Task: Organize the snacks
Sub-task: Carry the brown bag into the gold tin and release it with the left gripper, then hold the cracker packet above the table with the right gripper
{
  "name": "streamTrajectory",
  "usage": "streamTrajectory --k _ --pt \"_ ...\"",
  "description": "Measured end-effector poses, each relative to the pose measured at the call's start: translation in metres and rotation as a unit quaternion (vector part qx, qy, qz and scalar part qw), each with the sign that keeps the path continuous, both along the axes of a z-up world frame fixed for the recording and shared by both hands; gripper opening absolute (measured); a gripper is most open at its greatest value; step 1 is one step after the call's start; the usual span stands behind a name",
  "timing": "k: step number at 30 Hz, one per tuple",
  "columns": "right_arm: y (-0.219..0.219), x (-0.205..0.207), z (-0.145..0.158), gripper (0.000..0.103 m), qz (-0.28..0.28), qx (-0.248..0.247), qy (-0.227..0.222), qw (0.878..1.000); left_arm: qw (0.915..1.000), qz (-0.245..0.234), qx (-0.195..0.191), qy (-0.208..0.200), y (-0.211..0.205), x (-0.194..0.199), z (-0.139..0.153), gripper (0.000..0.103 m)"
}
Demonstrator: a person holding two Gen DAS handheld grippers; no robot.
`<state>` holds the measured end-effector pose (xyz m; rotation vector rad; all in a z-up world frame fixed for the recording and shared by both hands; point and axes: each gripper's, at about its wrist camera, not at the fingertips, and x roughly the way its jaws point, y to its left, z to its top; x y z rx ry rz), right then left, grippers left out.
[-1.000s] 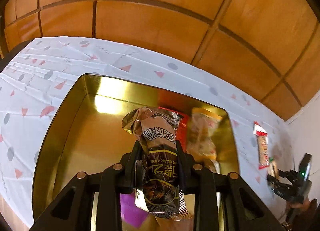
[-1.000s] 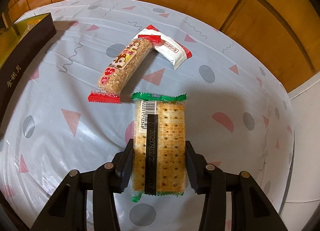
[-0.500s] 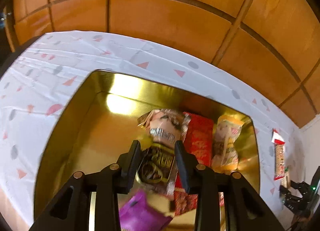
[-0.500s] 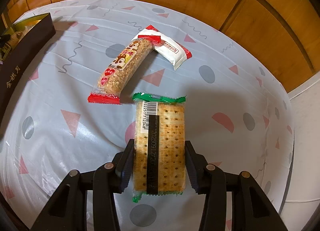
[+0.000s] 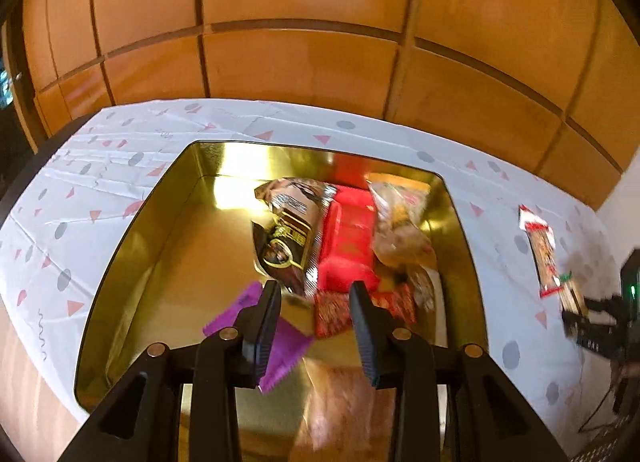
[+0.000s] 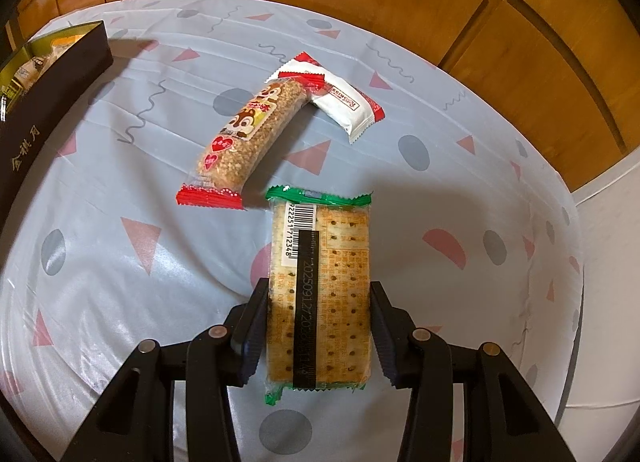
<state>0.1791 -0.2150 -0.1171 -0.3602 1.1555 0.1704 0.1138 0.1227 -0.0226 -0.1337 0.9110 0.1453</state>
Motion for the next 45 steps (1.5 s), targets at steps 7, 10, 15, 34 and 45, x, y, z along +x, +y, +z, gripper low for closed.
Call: streamTrajectory --k 7,10,15,34,45 --pt "0.002 -0.002 0.000 0.048 0.009 -0.009 -0.008 1.000 0.9995 -0.025 0.015 -0.008 -0.022 -0.023 -0.001 0.036" --pt "0.003 -0.003 0.000 0.048 0.012 -0.011 -0.011 1.000 0.9994 -0.030 0.017 -0.006 -0.027 -0.029 -0.003 0.036" --pt "0.003 -0.004 0.000 0.048 0.015 -0.010 -0.013 1.000 0.9992 -0.036 0.019 -0.001 -0.031 -0.038 -0.007 0.036" --pt "0.000 -0.005 -0.001 0.047 0.007 0.002 -0.021 1.000 0.9999 -0.002 0.005 -0.011 0.007 -0.052 -0.010 0.036" --pt "0.011 -0.012 0.004 0.046 -0.045 -0.022 -0.006 0.999 0.9989 0.043 0.014 -0.015 0.047 -0.068 -0.017 0.036"
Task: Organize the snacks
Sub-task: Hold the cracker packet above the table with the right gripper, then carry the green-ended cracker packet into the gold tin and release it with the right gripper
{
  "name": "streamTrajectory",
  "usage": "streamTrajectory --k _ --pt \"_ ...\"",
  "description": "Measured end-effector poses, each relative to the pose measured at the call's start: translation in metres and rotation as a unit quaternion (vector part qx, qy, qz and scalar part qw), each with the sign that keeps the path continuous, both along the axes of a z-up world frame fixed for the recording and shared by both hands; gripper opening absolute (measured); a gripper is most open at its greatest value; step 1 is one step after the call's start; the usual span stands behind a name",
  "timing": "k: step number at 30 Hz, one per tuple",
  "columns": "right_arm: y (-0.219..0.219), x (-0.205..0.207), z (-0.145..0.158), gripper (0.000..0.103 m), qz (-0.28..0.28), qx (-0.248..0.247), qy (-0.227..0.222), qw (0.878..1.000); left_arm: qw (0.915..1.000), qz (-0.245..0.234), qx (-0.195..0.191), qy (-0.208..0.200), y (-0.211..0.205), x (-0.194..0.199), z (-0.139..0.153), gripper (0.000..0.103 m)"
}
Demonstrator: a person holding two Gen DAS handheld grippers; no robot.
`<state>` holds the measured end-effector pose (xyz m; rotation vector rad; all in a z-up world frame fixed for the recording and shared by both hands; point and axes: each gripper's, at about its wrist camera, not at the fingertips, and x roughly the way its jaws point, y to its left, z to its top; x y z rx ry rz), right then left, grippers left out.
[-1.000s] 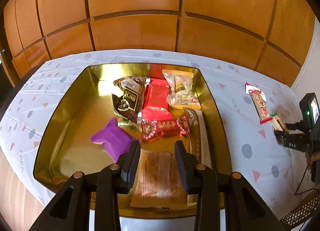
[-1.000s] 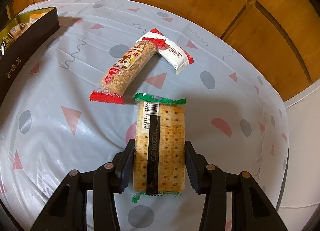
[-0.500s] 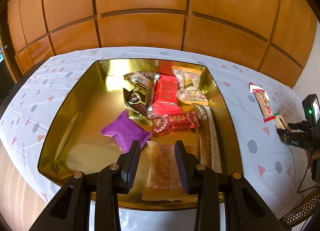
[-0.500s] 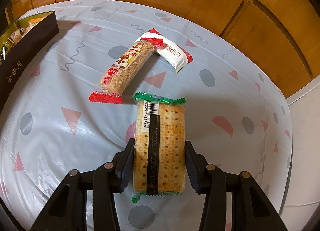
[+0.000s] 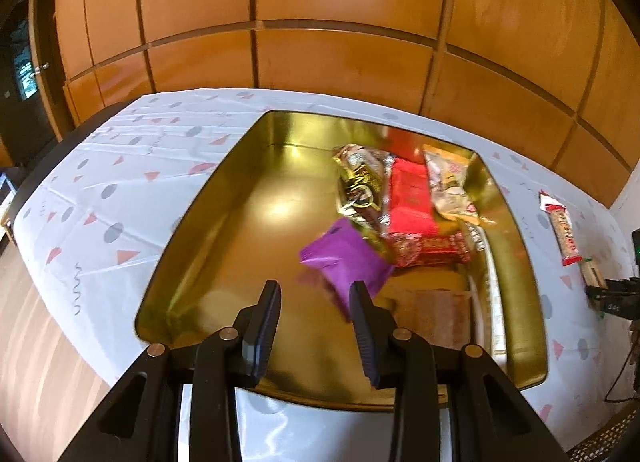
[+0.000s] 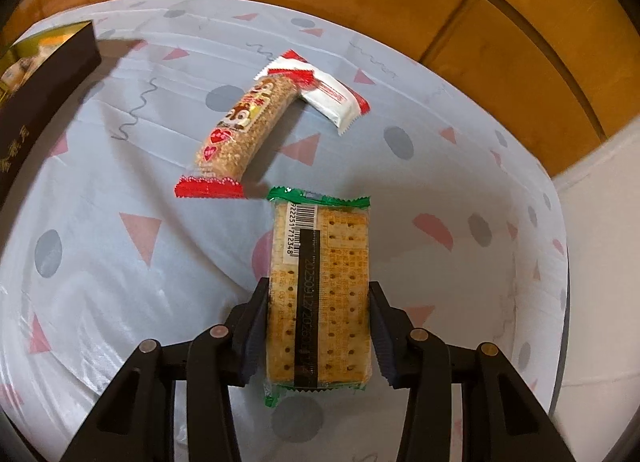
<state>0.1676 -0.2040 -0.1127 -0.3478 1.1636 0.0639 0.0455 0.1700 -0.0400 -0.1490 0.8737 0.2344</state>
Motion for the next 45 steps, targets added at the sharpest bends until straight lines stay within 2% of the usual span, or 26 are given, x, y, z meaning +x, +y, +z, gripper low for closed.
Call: streamTrajectory --k 2,8,15,19,25,30,39,45 --pt "-0.003 -0.002 0.001 0.046 -0.019 0.014 0.003 1.000 1.0000 0.002 0.002 0.000 0.001 -0.002 -0.002 0.036" --pt "-0.023 -0.009 0.002 0.046 -0.091 0.102 0.026 0.990 1.0000 -0.005 -0.002 0.003 -0.002 -0.001 -0.005 0.036" --pt "-0.011 -0.022 0.000 0.048 -0.064 0.108 0.039 0.991 0.9999 -0.011 -0.002 0.000 -0.006 -0.004 -0.004 0.036" --pt "-0.016 -0.022 0.000 0.047 -0.073 0.117 0.041 0.990 0.9999 -0.010 -0.001 -0.004 -0.005 -0.007 -0.002 0.036" --pt "-0.014 -0.024 0.002 0.046 -0.084 0.135 0.026 0.987 0.9999 -0.015 0.004 -0.008 -0.008 -0.011 0.001 0.036" --pt "-0.010 -0.036 0.016 0.046 -0.087 0.163 0.009 0.983 0.9998 -0.015 0.005 -0.009 -0.009 -0.013 0.000 0.036" --pt "0.044 -0.043 0.059 0.046 -0.025 0.212 -0.022 0.977 0.9998 -0.012 0.005 -0.014 -0.007 -0.013 0.000 0.036" --pt "0.108 -0.042 0.085 0.046 0.043 0.244 -0.034 0.968 0.9997 -0.007 0.007 -0.022 -0.002 -0.014 0.002 0.036"
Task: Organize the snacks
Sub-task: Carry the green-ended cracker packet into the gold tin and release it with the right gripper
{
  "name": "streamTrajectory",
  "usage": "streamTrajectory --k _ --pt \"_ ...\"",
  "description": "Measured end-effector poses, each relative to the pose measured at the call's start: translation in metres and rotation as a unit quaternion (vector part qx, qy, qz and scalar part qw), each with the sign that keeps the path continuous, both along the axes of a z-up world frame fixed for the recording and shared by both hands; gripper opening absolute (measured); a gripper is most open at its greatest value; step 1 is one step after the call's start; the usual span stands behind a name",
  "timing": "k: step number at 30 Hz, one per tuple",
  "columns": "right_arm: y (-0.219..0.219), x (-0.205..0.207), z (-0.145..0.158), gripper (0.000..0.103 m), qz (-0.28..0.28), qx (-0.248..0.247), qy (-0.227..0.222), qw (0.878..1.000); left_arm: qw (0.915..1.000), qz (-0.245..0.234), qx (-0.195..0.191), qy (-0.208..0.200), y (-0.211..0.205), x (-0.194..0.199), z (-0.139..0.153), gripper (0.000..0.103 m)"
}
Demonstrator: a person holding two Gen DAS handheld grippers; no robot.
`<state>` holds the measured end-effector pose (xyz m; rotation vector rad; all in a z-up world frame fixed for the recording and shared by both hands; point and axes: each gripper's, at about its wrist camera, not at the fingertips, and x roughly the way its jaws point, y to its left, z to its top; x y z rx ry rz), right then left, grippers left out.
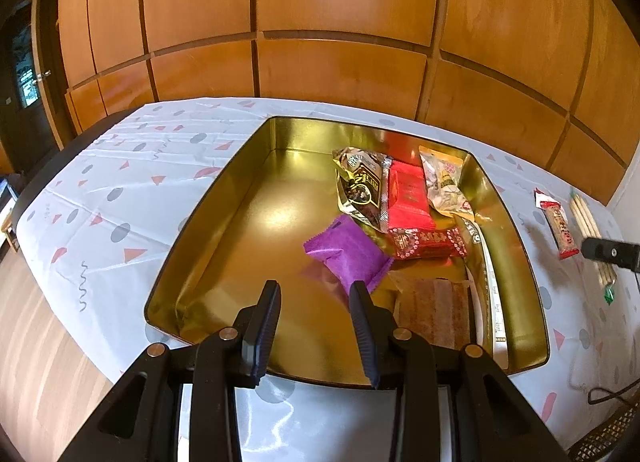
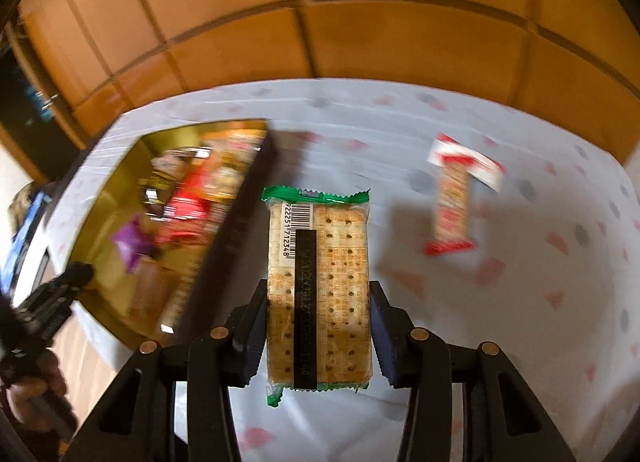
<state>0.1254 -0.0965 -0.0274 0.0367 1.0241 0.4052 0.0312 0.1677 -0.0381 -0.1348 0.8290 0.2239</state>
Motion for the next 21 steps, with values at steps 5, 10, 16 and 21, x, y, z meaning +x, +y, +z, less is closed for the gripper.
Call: streamTrajectory --k 5,10,16,21 --pt "0.052 0.000 0.011 0.046 0.047 0.016 -0.010 0.999 1.0000 0.005 0.001 -0.007 0.004 -0.001 0.001 0.036" --pt "0.101 0.005 0.014 0.046 0.087 0.018 -0.013 0.996 0.9999 0.008 0.002 -0.010 0.007 -0.001 0.001 0.036" --pt "0.152 0.014 -0.010 0.047 0.128 -0.030 -0.003 0.991 0.9999 0.011 -0.002 -0.006 0.010 0.000 -0.002 0.036" --pt "0.163 0.016 -0.029 0.048 0.131 -0.080 -0.005 0.988 1.0000 0.010 -0.001 0.000 0.012 0.001 -0.006 0.036"
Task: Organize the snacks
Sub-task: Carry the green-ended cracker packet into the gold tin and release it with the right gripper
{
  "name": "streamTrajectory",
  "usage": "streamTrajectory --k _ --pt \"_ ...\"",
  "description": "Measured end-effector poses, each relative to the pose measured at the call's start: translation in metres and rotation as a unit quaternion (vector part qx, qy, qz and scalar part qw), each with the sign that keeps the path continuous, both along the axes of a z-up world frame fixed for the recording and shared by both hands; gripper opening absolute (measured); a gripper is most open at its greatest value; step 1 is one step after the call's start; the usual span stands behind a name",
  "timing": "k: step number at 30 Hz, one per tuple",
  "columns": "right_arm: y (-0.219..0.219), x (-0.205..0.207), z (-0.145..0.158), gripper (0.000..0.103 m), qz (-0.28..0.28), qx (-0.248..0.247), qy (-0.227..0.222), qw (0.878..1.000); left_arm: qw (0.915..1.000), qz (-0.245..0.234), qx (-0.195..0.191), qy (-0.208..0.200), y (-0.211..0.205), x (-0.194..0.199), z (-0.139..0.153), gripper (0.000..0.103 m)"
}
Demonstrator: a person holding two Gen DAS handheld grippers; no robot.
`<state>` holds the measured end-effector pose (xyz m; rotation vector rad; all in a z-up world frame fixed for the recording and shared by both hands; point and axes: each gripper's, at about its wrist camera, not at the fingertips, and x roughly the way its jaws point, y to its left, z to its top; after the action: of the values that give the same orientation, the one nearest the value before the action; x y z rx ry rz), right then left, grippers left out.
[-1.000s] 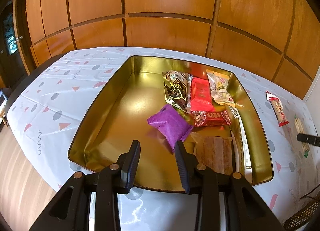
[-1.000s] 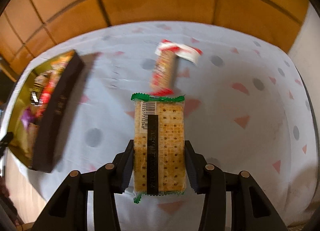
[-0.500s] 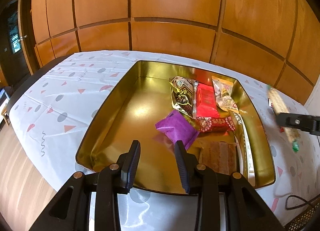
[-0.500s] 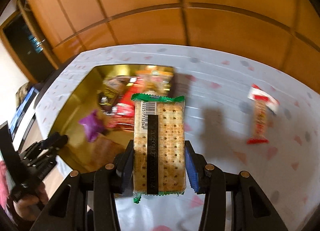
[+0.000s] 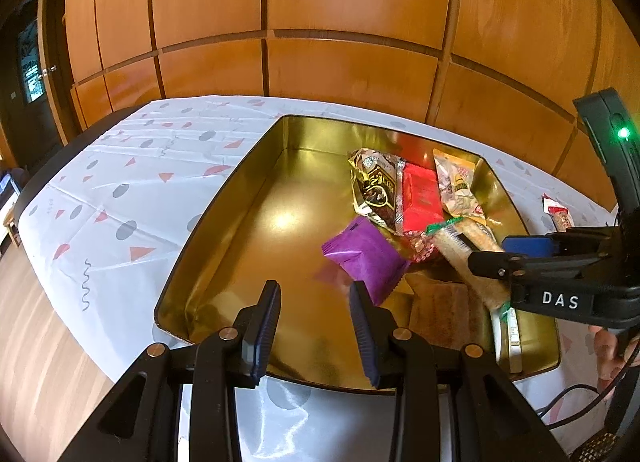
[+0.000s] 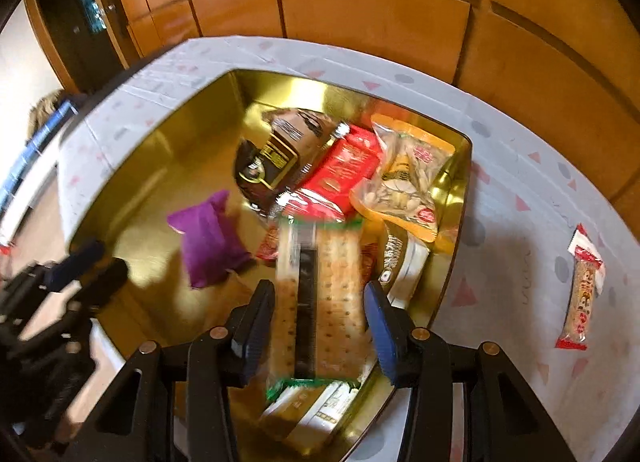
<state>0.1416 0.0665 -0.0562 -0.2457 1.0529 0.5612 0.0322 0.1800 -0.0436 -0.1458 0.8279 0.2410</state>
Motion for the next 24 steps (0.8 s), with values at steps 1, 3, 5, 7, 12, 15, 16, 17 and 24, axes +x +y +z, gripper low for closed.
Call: streamTrajectory --k 1,3,5,7,12,15,16,17,24 --pt "0.000 0.001 -0.001 0.048 -0.001 -0.001 0.000 1.000 1.0000 0.001 -0.001 0.001 0.001 0.000 0.000 0.036" --pt "-0.003 0.002 -0.003 0.048 -0.006 0.001 0.001 1.000 1.0000 0.002 -0.001 0.001 0.000 0.000 0.000 0.036" --pt "-0.005 0.000 0.000 0.048 -0.007 -0.002 -0.010 1.000 1.0000 0.002 0.002 0.000 -0.001 0.000 0.000 0.036" --pt "-0.008 -0.002 0.001 0.048 -0.004 0.004 -0.008 1.000 1.0000 0.000 0.002 0.000 -0.004 0.000 0.001 0.036" --pt "-0.016 -0.007 0.003 0.048 -0.010 0.018 -0.003 1.000 1.0000 -0.006 0.006 0.001 -0.009 -0.001 0.003 0.036" --pt "-0.024 -0.009 0.011 0.048 -0.016 0.040 -0.007 0.999 0.9999 -0.008 0.008 -0.001 -0.011 0.000 0.005 0.036" --pt "-0.029 -0.010 0.017 0.048 -0.019 0.053 -0.009 0.998 0.9999 -0.009 0.009 -0.001 -0.012 0.000 0.005 0.036" --pt "-0.032 -0.011 0.021 0.049 -0.021 0.062 -0.011 0.998 0.9999 -0.010 0.009 -0.001 -0.013 0.000 0.006 0.036" --pt "-0.066 -0.016 0.048 0.057 -0.049 0.095 -0.044 0.993 0.9996 -0.021 0.018 -0.009 -0.022 -0.002 0.013 0.036"
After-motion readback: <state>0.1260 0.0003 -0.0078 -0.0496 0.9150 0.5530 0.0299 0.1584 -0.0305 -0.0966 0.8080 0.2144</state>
